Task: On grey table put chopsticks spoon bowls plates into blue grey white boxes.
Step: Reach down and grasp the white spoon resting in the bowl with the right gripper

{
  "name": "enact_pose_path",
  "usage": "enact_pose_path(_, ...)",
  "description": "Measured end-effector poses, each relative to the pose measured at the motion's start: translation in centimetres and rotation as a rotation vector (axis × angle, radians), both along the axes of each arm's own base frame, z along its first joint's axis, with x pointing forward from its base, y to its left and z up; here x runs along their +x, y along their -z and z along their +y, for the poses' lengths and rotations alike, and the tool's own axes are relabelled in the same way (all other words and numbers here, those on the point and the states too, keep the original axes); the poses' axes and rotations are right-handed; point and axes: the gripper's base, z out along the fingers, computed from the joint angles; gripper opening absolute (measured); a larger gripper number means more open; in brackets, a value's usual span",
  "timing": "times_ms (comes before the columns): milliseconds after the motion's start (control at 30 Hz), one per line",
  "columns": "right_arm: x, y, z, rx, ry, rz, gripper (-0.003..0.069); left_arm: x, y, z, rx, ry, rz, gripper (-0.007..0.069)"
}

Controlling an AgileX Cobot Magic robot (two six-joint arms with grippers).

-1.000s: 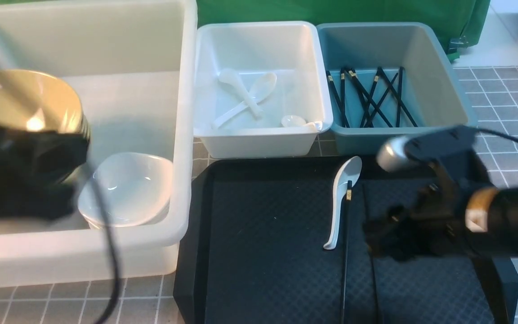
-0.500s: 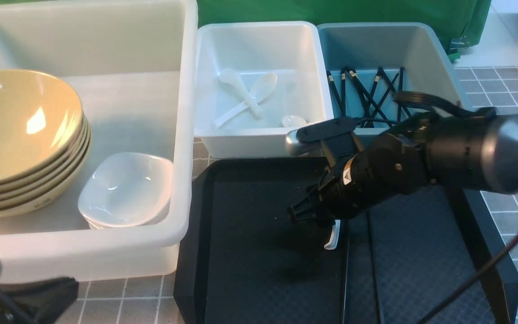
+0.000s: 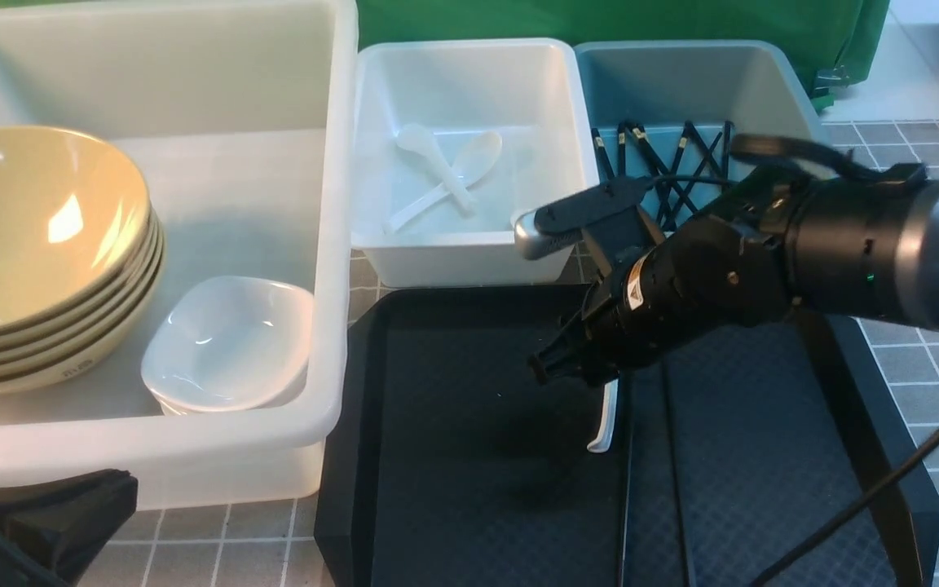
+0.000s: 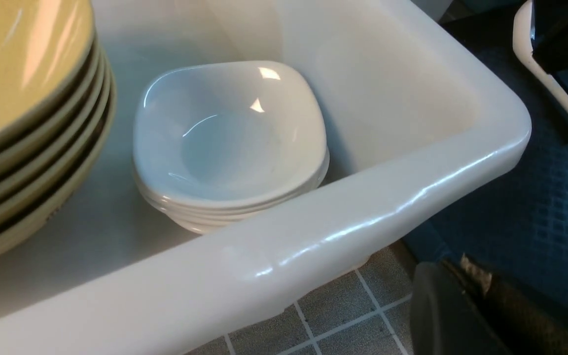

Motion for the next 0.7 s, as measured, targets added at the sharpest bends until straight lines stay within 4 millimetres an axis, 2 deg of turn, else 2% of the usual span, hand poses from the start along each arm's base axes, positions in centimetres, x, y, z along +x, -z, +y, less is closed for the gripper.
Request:
enact_pose_path(133, 0.7, 1.6, -0.8, -0.026, 0.044, 0.048, 0.0302, 0.0, 0.0, 0.0, 0.004, 0.0, -0.001, -0.0006)
enact_pose_path(333, 0.9, 1.6, -0.8, -0.016, 0.046, 0.033, 0.0301, 0.0, 0.0, 0.1, 0.013, 0.0, -0.004, -0.0006)
enact_pose_path(467, 1.3, 2.5, -0.5, -0.007, 0.043, 0.025, 0.028, 0.0, 0.0, 0.1, 0.014, 0.0, -0.004, -0.0006)
enact_pose_path(500, 1.4, 3.1, -0.4, -0.014, 0.043, 0.035, 0.0248, 0.0, 0.0, 0.1, 0.013, 0.0, -0.005, -0.0006)
enact_pose_path(600, 1.5, 3.2, -0.4, -0.013, 0.04, 0.031, 0.0181, 0.0, 0.0, 0.1, 0.015, 0.0, -0.006, -0.0006)
enact_pose_path(700, 1.4, 2.9, -0.4, -0.014, 0.041, 0.031, 0.0169, 0.0, 0.0, 0.1, 0.014, -0.001, -0.009, -0.0006)
